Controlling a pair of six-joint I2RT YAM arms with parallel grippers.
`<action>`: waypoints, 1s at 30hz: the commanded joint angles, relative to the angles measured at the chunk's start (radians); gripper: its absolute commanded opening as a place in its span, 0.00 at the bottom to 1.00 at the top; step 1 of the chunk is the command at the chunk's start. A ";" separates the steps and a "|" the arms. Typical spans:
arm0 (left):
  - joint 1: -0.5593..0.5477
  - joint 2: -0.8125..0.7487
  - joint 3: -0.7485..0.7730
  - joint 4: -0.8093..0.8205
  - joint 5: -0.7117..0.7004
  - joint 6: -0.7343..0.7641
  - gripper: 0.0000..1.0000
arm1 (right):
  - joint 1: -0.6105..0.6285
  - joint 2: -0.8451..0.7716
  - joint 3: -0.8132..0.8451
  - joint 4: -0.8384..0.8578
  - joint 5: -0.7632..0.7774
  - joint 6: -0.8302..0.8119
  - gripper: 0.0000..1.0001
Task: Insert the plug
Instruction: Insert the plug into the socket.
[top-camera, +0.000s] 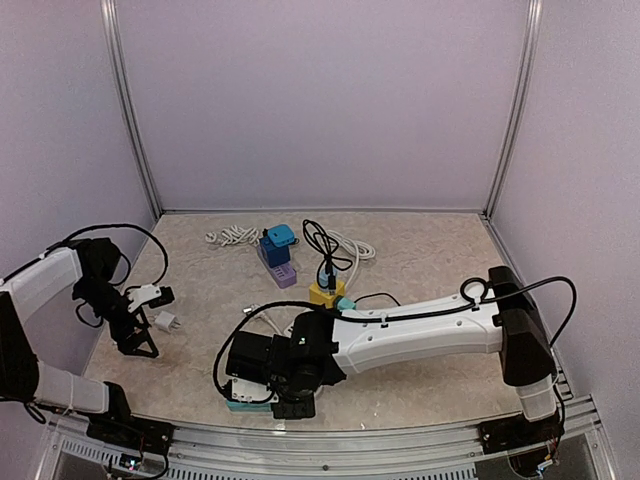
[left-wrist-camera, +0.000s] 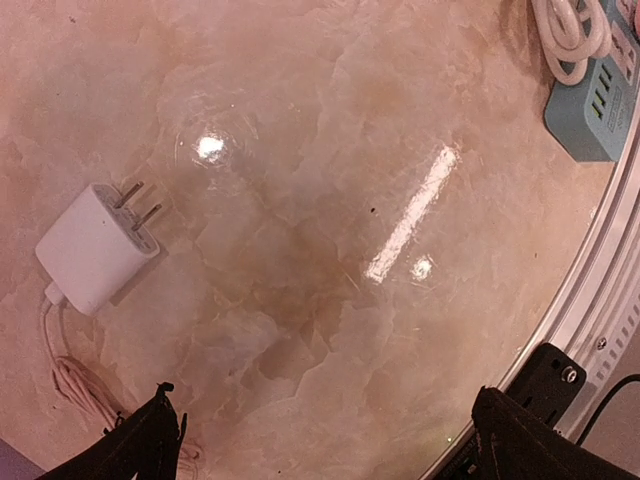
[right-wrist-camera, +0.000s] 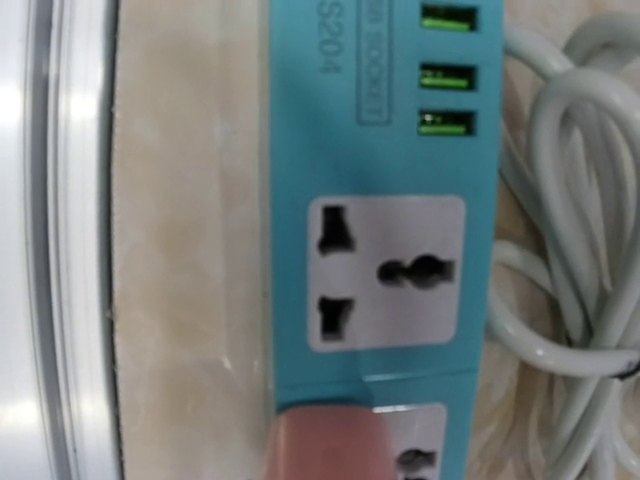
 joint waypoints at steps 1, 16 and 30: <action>-0.001 -0.006 0.043 -0.010 0.032 -0.016 0.99 | 0.000 0.221 -0.119 -0.179 -0.066 0.022 0.00; -0.002 -0.003 0.062 0.056 0.010 -0.085 0.99 | -0.001 0.131 0.036 -0.123 0.097 0.047 0.65; 0.003 0.025 0.089 0.068 0.023 -0.086 0.99 | 0.002 -0.068 0.013 0.087 0.073 0.024 1.00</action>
